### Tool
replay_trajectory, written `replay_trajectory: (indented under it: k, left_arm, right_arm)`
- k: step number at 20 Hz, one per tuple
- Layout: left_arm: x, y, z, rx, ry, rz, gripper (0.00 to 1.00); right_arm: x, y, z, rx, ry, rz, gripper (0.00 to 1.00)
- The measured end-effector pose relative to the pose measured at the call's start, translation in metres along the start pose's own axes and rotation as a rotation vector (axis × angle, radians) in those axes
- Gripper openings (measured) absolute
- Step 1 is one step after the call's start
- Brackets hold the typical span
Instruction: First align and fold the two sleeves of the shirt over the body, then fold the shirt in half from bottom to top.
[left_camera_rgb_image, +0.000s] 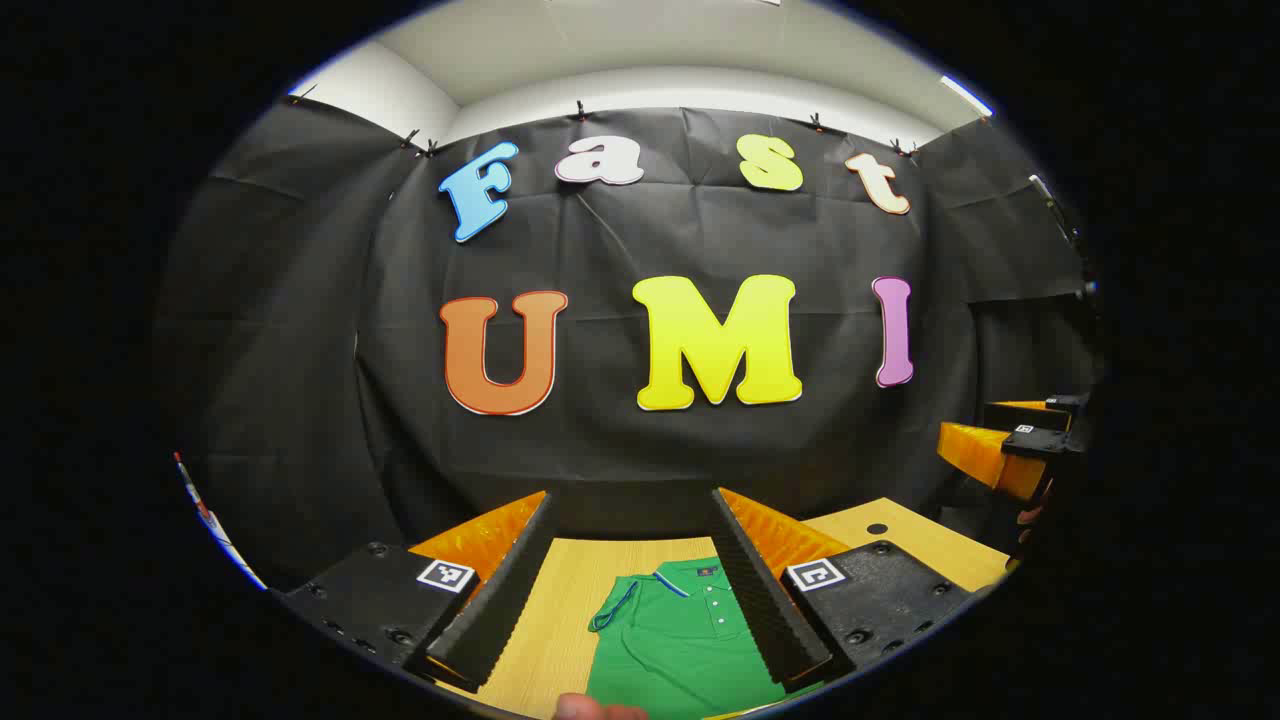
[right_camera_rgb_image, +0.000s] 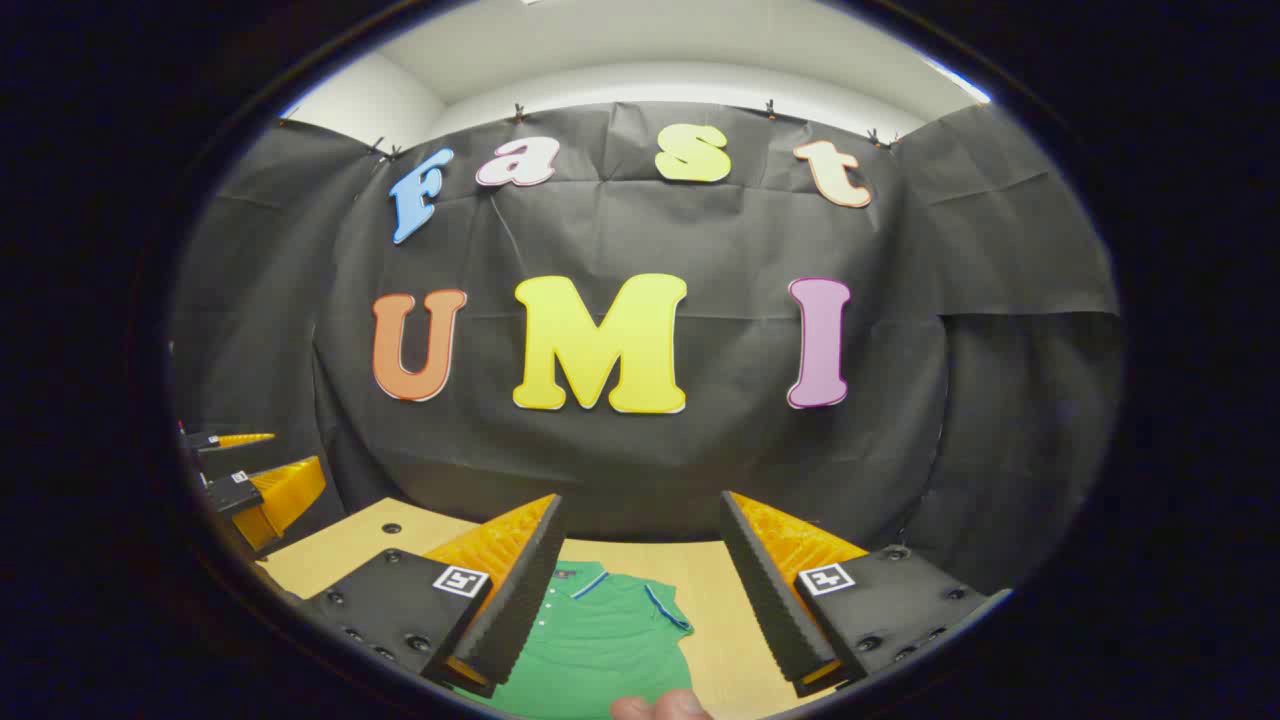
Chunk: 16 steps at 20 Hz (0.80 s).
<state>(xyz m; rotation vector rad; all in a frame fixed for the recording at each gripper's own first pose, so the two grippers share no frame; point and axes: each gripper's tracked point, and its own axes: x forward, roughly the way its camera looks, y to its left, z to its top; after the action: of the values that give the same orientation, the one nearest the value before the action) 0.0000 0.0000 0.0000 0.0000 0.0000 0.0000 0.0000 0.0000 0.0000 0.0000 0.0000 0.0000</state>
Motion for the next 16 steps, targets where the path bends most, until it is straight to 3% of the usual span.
replay_trajectory:
  k: [8, 16]
  left_arm:
    - [0.008, -0.012, 0.0, -0.004, 0.002, -0.022, 0.97]
    - [0.02, -0.013, -0.011, -0.004, 0.027, -0.028, 0.98]
  right_arm:
    - [0.013, -0.022, -0.004, 0.03, 0.02, -0.045, 0.96]
    - [0.039, -0.008, -0.027, 0.009, 0.086, 0.012, 0.94]
